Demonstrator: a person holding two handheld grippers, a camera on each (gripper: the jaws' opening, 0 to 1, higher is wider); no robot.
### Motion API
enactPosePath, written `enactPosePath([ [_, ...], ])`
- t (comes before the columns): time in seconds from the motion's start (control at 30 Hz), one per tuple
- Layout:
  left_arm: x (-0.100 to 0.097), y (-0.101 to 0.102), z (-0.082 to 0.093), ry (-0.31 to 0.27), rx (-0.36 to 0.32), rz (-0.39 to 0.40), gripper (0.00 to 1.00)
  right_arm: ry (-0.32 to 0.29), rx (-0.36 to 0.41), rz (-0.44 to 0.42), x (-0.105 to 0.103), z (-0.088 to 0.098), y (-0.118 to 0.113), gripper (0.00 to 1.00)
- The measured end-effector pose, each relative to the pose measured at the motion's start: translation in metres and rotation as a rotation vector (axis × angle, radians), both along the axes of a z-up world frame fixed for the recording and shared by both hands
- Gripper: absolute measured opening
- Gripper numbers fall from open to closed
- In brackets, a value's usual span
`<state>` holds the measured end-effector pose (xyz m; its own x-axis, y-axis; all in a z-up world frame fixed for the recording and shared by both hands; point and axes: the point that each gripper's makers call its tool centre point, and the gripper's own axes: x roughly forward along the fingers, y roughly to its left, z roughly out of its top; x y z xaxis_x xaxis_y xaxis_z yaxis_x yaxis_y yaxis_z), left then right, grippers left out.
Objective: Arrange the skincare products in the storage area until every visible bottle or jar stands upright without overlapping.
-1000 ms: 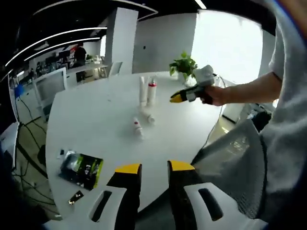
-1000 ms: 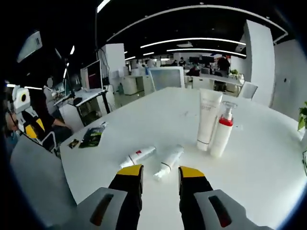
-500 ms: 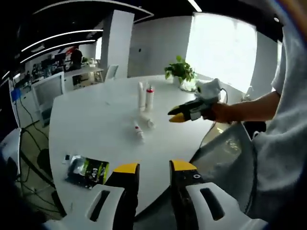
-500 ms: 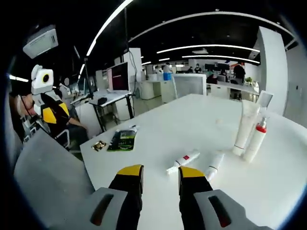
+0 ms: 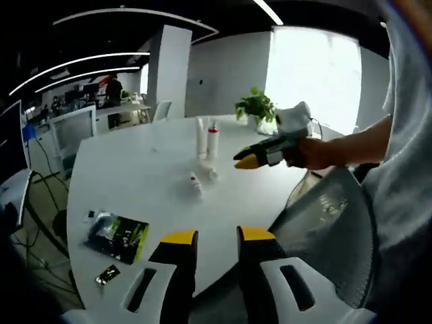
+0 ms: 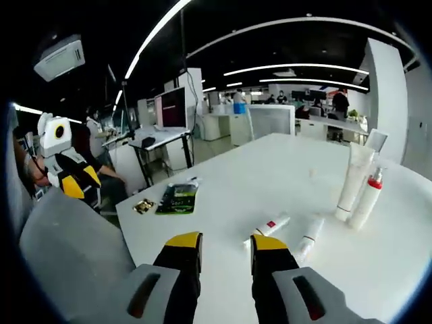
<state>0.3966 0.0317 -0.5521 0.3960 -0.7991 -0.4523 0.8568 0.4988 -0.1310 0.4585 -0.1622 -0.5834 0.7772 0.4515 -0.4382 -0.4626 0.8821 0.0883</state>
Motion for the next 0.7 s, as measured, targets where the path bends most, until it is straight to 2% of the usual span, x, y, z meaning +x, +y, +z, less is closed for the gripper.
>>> enactPosePath([
  [0.03,-0.001,-0.001,0.000,-0.019,0.011,-0.014,0.20,-0.001,-0.005,0.001,0.000,-0.001,-0.001,0.22],
  [0.13,0.002,-0.002,0.002,-0.023,0.016,-0.019,0.20,0.000,-0.002,-0.006,0.000,-0.001,-0.005,0.22],
  [0.33,0.014,-0.002,0.003,-0.045,0.016,0.023,0.18,0.017,0.001,-0.008,0.002,-0.004,-0.007,0.23],
  [0.43,0.014,-0.003,0.001,-0.062,0.036,0.030,0.17,0.022,-0.052,0.024,0.007,-0.005,-0.008,0.23],
  [0.5,0.014,-0.003,-0.001,-0.067,0.053,0.033,0.16,0.030,-0.057,0.021,0.014,-0.003,-0.012,0.23],
  [0.6,0.019,0.000,-0.001,-0.078,0.056,0.057,0.15,0.056,-0.081,0.006,0.024,-0.008,-0.021,0.22],
  [0.7,0.029,0.004,-0.004,-0.076,0.056,0.113,0.15,0.108,-0.116,-0.005,0.033,-0.022,-0.029,0.23],
])
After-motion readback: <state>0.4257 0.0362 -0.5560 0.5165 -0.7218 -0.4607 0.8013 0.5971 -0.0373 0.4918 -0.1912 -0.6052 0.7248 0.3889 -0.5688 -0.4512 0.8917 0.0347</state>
